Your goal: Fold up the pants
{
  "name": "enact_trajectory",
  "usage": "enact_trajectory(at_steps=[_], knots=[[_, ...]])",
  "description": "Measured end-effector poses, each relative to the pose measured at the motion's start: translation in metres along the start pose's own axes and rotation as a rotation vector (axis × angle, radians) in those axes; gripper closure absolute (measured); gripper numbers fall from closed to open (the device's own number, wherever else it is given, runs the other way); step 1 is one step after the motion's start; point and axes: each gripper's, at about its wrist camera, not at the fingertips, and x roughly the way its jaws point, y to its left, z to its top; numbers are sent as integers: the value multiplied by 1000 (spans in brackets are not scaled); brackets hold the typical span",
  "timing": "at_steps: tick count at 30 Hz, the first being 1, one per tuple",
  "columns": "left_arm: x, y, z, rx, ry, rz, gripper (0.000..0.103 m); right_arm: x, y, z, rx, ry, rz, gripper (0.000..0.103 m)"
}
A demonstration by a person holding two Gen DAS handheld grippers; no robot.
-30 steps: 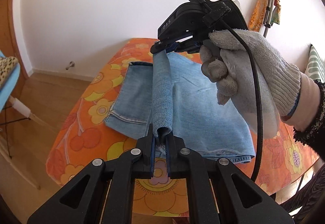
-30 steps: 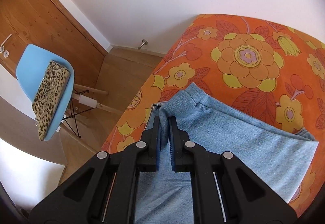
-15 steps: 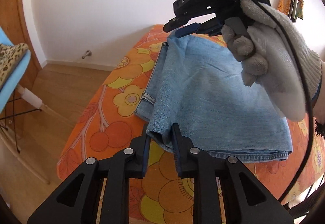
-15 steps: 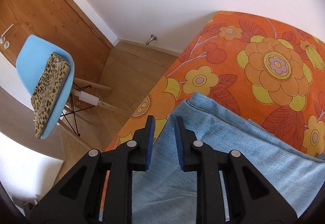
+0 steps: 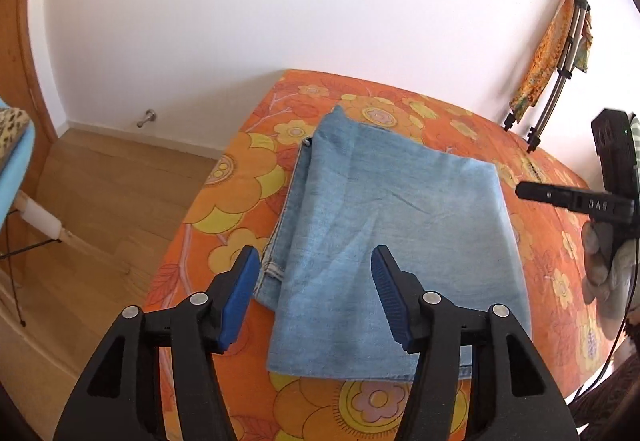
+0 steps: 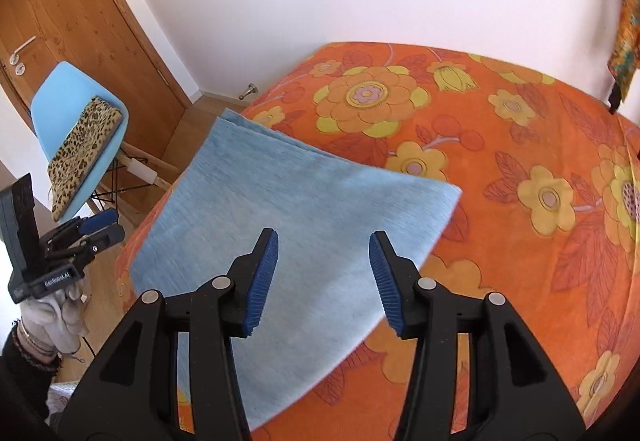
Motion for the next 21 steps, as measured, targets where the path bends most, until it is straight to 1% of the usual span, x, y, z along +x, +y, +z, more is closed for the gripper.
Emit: enact_trajectory(at_steps=[2,3,5,6,7,9,12,16,18,21], knots=[[12,3,13,-26,35,-60,42,-6,-19,-17,76,2,9,53],[20,6,20,-44,63,-87,40,-8,-26,-23,108,3,14,51],[36,11,32,-79,95,-124,40,-11,-35,-32,153,0,23,37],[43,15,38,-94,110,-134,39,-11,-37,-36,170,-8,32,27],[50,17,43,-103,127,-143,38,-11,-39,-38,180,-14,44,23],[62,23,50,-126,153,-167,37,-7,-41,-41,202,-14,66,23],[82,32,55,-160,195,-188,35,6,-39,-41,218,16,109,23],[101,42,62,-156,213,-176,35,25,-35,-35,194,32,105,23],[112,47,61,-169,233,-204,35,36,-38,-32,207,52,128,23],[128,53,59,-193,255,-232,35,50,-39,-31,198,83,134,23]])
